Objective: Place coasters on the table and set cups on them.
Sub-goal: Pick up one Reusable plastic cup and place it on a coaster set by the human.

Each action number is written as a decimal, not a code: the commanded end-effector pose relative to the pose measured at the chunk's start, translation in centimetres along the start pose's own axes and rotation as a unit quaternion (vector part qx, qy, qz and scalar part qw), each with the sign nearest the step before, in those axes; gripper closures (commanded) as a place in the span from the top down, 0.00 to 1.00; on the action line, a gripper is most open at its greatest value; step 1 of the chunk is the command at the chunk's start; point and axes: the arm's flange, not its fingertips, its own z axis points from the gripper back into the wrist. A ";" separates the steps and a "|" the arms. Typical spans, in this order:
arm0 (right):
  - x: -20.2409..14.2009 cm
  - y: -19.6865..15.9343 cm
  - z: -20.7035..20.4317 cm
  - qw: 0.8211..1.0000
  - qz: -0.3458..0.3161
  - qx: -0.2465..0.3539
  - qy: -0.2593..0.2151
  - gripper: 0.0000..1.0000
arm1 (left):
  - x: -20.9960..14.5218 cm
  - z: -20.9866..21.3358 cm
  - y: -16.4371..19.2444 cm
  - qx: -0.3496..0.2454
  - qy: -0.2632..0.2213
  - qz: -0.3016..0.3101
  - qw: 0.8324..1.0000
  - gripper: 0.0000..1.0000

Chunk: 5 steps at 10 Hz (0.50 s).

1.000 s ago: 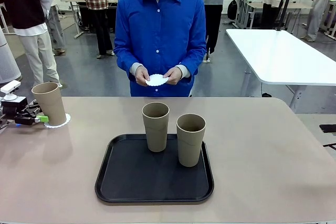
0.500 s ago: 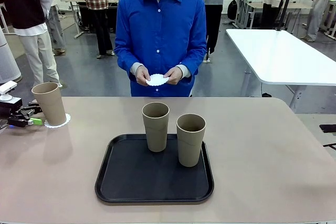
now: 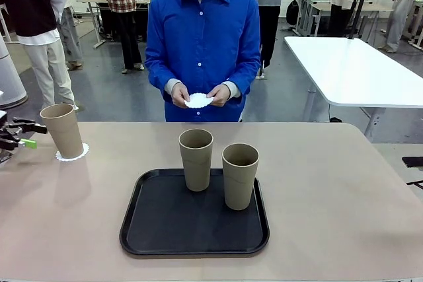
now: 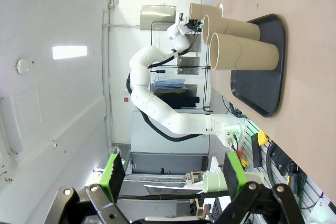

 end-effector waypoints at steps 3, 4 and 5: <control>0.1 0.1 0.0 1.000 0.003 0.006 -0.001 1.00 | 8.5 0.2 -6.9 0.084 0.133 0.031 0.987 1.00; 0.1 0.1 0.0 1.000 0.003 0.006 -0.001 1.00 | 10.3 0.0 -8.3 0.090 0.155 0.034 0.983 1.00; 0.1 0.1 0.0 1.000 0.003 0.006 -0.001 1.00 | 12.3 -0.4 -10.2 0.097 0.195 0.036 0.975 1.00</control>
